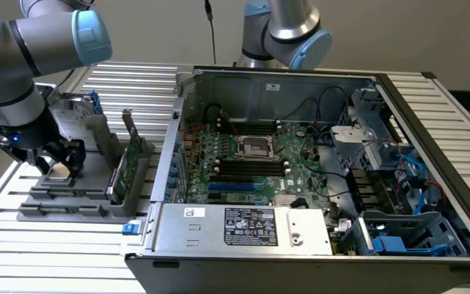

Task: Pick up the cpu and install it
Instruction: 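Pick up the cpu and move it towards the insertion slot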

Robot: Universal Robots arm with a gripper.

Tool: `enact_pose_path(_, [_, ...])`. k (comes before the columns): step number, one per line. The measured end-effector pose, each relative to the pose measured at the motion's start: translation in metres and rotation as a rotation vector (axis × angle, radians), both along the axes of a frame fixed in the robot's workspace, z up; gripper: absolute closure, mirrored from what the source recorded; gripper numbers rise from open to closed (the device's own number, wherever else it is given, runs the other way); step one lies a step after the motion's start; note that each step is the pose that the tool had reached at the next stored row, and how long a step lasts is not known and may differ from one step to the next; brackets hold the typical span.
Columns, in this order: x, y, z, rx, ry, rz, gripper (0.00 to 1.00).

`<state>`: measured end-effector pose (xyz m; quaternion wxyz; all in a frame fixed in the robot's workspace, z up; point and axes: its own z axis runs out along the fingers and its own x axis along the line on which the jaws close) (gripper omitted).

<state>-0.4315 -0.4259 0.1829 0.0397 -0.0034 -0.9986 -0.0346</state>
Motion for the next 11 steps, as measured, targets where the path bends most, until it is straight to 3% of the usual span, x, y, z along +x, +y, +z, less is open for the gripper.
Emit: enact_pose_path(11, [0.0000, -0.0004, -0.0002, 0.0008, 0.0001, 0.000, 0.36])
